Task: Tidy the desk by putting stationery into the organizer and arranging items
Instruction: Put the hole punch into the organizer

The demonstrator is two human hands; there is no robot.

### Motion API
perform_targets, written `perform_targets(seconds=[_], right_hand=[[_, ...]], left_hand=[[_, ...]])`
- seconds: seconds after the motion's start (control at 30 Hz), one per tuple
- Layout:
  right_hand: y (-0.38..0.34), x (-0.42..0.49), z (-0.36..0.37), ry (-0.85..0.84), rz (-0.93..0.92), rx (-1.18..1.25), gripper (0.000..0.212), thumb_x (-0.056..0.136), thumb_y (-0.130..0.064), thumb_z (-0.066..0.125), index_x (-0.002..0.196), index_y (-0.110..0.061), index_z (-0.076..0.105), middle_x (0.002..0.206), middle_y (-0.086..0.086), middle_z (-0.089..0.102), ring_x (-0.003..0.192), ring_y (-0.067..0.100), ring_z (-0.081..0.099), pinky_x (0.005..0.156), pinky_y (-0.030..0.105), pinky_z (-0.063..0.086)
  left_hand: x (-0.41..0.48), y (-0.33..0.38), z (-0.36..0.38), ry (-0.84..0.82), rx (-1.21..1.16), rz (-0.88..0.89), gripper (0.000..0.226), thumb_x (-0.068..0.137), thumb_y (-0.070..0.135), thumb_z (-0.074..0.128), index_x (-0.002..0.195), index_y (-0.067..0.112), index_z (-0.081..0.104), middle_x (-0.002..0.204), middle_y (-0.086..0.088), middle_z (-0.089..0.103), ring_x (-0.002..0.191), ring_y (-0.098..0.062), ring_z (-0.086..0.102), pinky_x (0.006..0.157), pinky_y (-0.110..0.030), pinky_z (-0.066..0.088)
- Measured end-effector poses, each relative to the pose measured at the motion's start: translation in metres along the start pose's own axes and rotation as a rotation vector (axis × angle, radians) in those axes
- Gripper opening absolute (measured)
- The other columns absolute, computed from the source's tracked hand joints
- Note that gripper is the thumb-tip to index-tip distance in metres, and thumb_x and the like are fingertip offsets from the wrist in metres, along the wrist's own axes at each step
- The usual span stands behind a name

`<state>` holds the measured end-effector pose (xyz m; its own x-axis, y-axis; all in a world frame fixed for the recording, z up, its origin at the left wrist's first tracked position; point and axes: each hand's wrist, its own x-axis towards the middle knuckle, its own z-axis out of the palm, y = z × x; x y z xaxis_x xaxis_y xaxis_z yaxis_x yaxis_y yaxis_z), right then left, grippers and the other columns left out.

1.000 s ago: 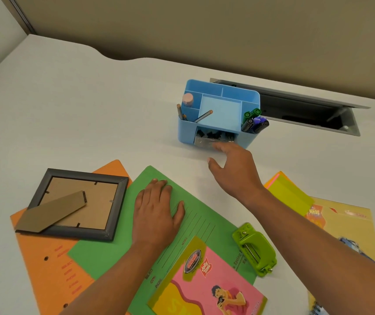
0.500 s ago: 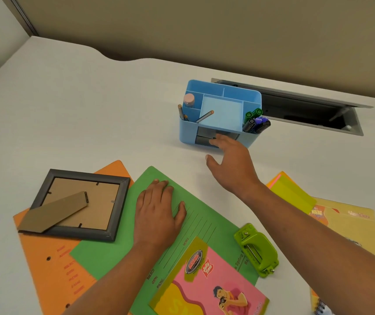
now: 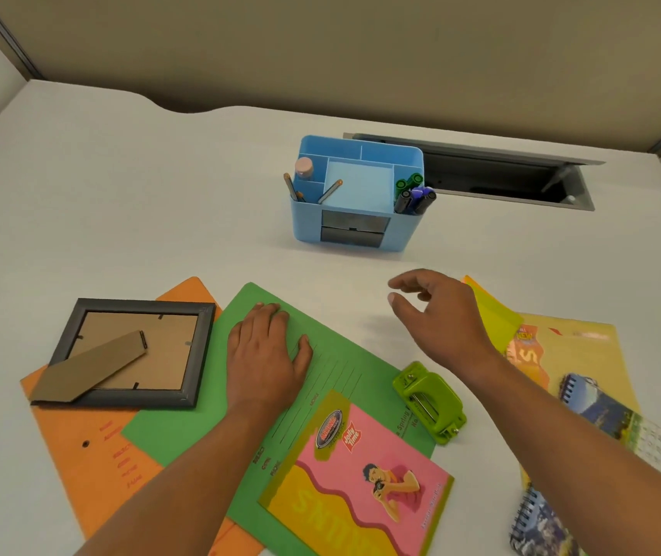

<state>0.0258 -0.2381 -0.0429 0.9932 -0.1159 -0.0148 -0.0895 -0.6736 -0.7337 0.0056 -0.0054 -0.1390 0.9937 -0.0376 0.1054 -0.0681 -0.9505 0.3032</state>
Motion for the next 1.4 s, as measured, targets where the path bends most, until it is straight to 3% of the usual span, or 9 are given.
perform_targets(seconds=[0.17,0.3,0.47,0.77,1.0,1.2,1.3,1.4], right_hand=[[0.027,-0.044,-0.011,-0.019,0.12,-0.044,0.016,0.083,-0.025,0.073,0.098,-0.026,0.071,0.095,-0.012,0.069,0.091,0.003,0.062,0.083,0.029,0.052],[0.046,-0.077,-0.018,-0.08,0.21,-0.105,0.026,0.082,-0.029,0.073,0.107,-0.027,0.066,0.101,-0.013,0.066,0.087,0.005,0.06,0.072,0.021,0.045],[0.06,-0.102,-0.017,-0.124,0.282,-0.134,0.037,0.078,-0.032,0.076,0.112,-0.029,0.062,0.094,-0.011,0.062,0.08,0.01,0.06,0.071,0.032,0.052],[0.06,-0.091,-0.014,-0.182,0.322,-0.062,0.019,0.075,-0.017,0.075,0.084,-0.03,0.064,0.082,-0.011,0.067,0.079,0.01,0.062,0.069,0.029,0.052],[0.047,-0.075,-0.026,-0.212,0.244,-0.054,0.015,0.082,-0.018,0.073,0.087,-0.028,0.063,0.085,-0.01,0.067,0.078,0.009,0.061,0.07,0.031,0.051],[-0.014,-0.03,-0.069,-0.193,0.033,-0.097,0.018,0.083,-0.021,0.073,0.093,-0.03,0.061,0.079,-0.019,0.057,0.067,-0.004,0.051,0.055,0.006,0.035],[-0.055,0.002,-0.094,-0.145,-0.054,-0.107,0.018,0.081,-0.021,0.073,0.093,-0.029,0.062,0.069,-0.019,0.05,0.057,-0.002,0.05,0.05,0.005,0.036],[-0.088,0.041,-0.11,-0.085,-0.139,-0.156,0.018,0.074,-0.025,0.075,0.086,-0.027,0.062,0.07,-0.017,0.054,0.06,-0.002,0.053,0.053,0.011,0.038]], left_hand=[[0.0,0.0,-0.001,0.015,-0.001,0.004,0.042,0.089,0.044,0.05,0.117,0.013,0.056,0.127,-0.004,0.053,0.126,-0.023,0.044,0.107,-0.041,0.032],[-0.001,-0.001,0.0,0.016,-0.001,0.007,0.04,0.089,0.042,0.053,0.117,0.013,0.055,0.125,-0.003,0.052,0.122,-0.022,0.044,0.106,-0.041,0.033],[-0.004,0.002,0.001,0.015,-0.011,0.001,0.039,0.09,0.041,0.055,0.117,0.013,0.055,0.124,-0.003,0.052,0.119,-0.022,0.046,0.106,-0.042,0.034],[-0.004,0.003,0.0,0.014,-0.015,0.002,0.042,0.089,0.044,0.051,0.117,0.014,0.054,0.123,-0.003,0.053,0.117,-0.022,0.048,0.103,-0.043,0.037],[-0.004,0.004,0.0,0.008,-0.007,-0.001,0.045,0.087,0.046,0.046,0.117,0.014,0.055,0.124,-0.002,0.053,0.117,-0.022,0.048,0.103,-0.042,0.037],[-0.003,0.006,0.0,-0.001,-0.001,-0.006,0.047,0.086,0.047,0.046,0.118,0.013,0.056,0.125,-0.003,0.054,0.121,-0.022,0.047,0.104,-0.042,0.036],[-0.003,0.006,0.0,-0.004,-0.001,-0.007,0.047,0.086,0.047,0.046,0.116,0.013,0.057,0.124,-0.003,0.055,0.122,-0.022,0.046,0.104,-0.042,0.036],[-0.002,0.006,0.0,-0.011,0.005,-0.013,0.047,0.086,0.048,0.046,0.116,0.014,0.057,0.124,-0.002,0.055,0.124,-0.022,0.046,0.105,-0.042,0.036]])
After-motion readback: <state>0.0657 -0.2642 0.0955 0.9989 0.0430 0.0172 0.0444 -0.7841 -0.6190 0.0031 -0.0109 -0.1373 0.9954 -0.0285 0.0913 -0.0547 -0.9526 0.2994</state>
